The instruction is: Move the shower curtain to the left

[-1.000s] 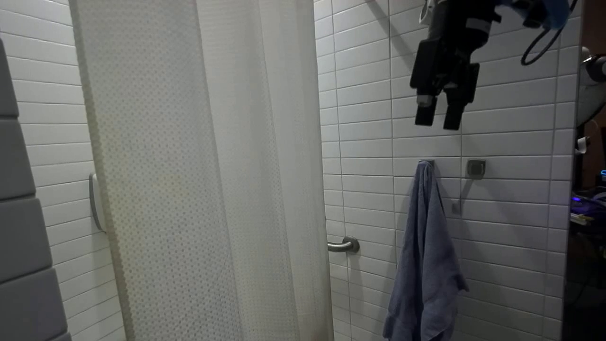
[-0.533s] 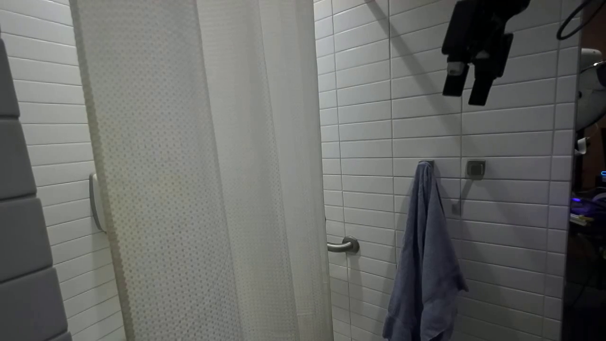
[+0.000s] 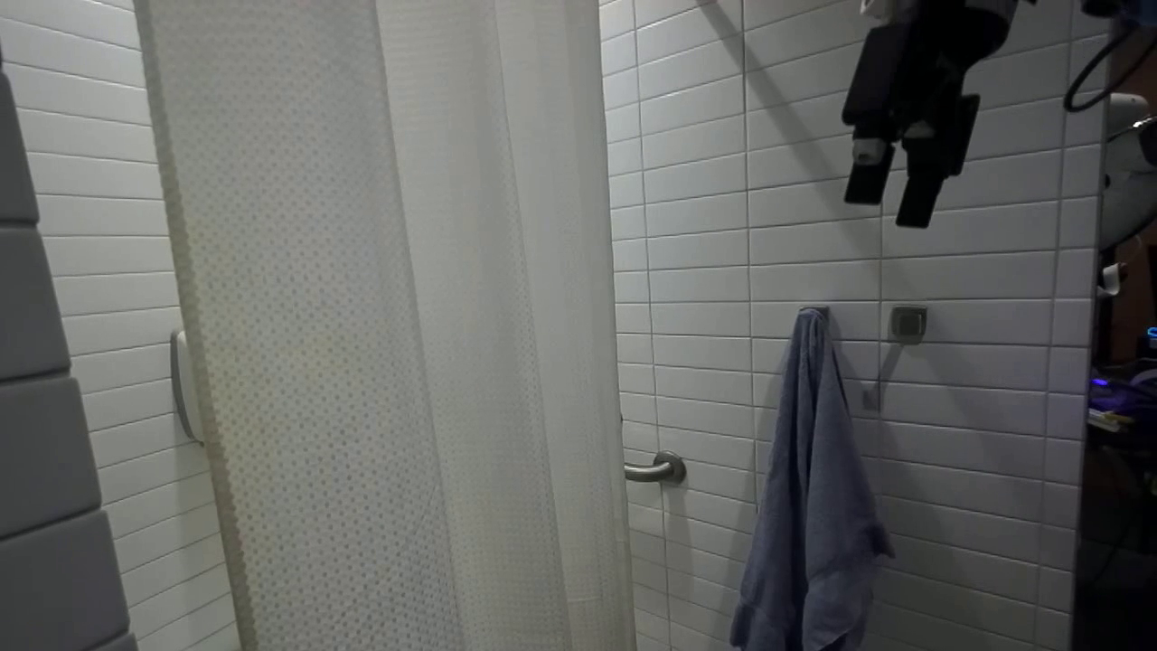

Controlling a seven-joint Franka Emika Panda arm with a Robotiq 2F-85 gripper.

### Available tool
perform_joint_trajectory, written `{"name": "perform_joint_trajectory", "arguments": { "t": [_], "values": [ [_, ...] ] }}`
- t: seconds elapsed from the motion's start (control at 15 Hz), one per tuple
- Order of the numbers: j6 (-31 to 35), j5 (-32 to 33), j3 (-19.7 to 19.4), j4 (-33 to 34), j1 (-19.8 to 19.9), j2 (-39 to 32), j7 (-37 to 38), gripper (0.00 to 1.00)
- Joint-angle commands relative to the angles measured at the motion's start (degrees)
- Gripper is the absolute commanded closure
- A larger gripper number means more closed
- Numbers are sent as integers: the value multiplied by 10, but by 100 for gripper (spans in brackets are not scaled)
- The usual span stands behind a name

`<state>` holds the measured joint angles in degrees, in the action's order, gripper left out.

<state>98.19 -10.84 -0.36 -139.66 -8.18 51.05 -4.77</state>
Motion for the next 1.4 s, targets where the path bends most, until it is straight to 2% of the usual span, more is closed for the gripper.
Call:
{"name": "perform_joint_trajectory", "arguments": {
  "t": [0.0, 0.13, 0.47, 0.67, 0.8, 0.87, 0.93, 1.13, 1.33],
  "values": [
    [35, -24, -39, -7, 14, -65, -34, 0],
    [74, -23, -58, -10, 16, -99, -62, 0],
    [266, -25, -74, -3, 3, -199, -148, 0],
    [387, -43, -78, 14, -9, -264, -176, 0],
    [442, -60, -84, 38, -18, -306, -188, 0],
    [447, -72, -86, 48, -24, -320, -194, 0],
    [429, -51, -72, 11, -6, -277, -173, 0],
    [442, -60, -72, 38, -9, -315, -178, 0],
    [442, -60, -72, 43, -8, -319, -179, 0]
  ]
}}
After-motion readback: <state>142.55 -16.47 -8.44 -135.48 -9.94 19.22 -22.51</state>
